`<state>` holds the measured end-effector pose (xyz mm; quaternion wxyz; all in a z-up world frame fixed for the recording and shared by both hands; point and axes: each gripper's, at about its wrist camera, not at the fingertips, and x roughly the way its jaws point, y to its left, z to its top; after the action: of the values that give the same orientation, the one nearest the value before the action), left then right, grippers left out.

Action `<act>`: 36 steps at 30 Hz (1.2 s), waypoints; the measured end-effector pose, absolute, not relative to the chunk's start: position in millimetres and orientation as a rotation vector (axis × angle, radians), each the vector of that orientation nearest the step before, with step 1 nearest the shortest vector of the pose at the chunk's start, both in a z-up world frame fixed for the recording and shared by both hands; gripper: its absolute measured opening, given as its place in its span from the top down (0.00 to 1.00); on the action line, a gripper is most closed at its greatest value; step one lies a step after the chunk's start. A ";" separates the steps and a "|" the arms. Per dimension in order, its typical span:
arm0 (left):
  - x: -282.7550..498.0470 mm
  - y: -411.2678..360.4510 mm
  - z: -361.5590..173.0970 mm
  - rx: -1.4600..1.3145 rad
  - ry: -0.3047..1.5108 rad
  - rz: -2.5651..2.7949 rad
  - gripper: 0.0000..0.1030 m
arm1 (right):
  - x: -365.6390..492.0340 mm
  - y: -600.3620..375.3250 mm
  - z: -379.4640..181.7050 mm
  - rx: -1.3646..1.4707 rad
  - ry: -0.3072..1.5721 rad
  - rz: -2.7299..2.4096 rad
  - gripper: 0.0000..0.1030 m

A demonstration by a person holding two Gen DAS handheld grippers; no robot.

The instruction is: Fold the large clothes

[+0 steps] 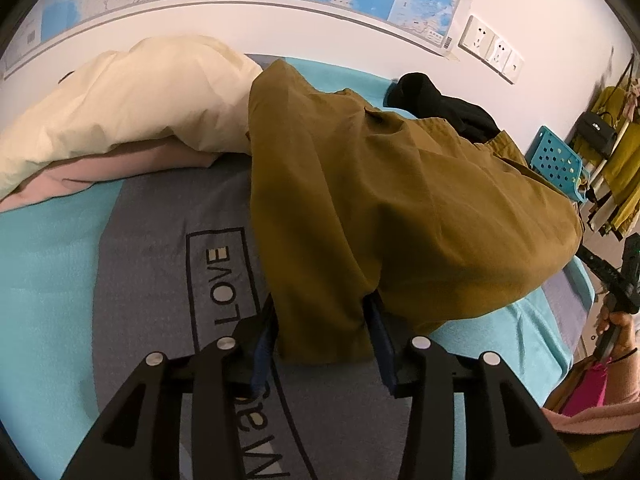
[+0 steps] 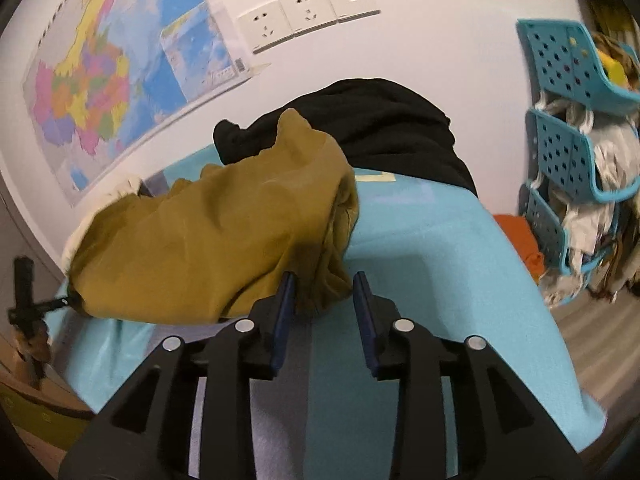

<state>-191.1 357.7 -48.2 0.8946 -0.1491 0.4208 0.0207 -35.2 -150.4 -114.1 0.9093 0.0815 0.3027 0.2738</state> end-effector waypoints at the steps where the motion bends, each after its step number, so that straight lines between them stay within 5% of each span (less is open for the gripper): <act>1: -192.1 357.8 -48.2 -0.311 0.871 0.042 0.59 | -34.7 -149.1 -114.4 0.163 0.622 0.584 0.92; 5: -192.6 359.2 -50.0 -0.317 0.874 0.047 0.56 | -35.2 -173.4 -113.1 0.270 0.579 0.568 0.99; 14: -193.0 352.1 -43.6 -0.282 0.868 0.066 0.56 | -52.9 -162.2 -83.1 0.236 0.515 0.551 0.93; 19: -195.9 344.2 -28.4 -0.227 0.830 0.081 0.52 | -50.1 -127.6 -65.3 0.165 0.484 0.645 0.76; 25: -189.6 338.9 -28.3 -0.188 0.841 0.096 0.47 | -15.6 -110.2 -103.7 0.171 0.704 0.637 0.76; 29: -184.5 343.6 -36.2 -0.216 0.870 0.102 0.47 | -39.0 -96.3 -73.9 0.070 0.617 0.559 0.53; 36: -188.5 336.9 -29.1 -0.189 0.844 0.107 0.45 | -70.4 -30.8 -41.4 -0.024 0.517 0.843 0.47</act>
<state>-188.5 336.9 -29.1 0.9066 -0.0913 0.4087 0.0519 -70.4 -30.8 -41.4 0.8801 -0.0114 0.2480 0.4047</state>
